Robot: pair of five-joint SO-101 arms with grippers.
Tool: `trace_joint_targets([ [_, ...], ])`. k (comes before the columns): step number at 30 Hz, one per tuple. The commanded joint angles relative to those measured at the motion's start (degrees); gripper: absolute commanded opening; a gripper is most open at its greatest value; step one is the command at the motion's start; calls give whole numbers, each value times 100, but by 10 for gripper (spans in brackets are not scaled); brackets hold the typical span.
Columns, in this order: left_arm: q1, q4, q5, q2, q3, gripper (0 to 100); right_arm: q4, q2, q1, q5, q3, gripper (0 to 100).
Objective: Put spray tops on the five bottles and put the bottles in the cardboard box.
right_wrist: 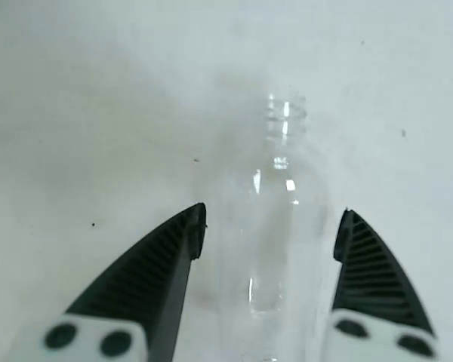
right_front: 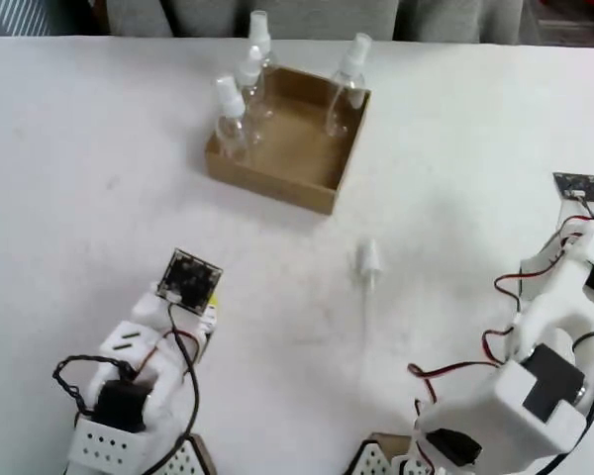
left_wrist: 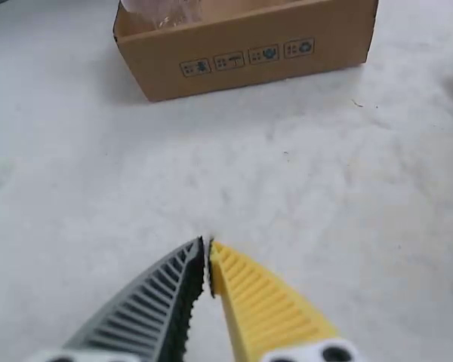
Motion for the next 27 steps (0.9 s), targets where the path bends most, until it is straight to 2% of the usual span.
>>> trace_joint_targets([
  [1, -57, 9, -26, -57, -9, 24, -251, 224, -136, -62, -211, 237],
  [12, -57, 9, -35, -57, -9, 24, -444, 778, -127, 9, -457, 237],
  [27, -57, 9, -35, -57, -9, 24, -330, 743, -233, 1565, -457, 241],
])
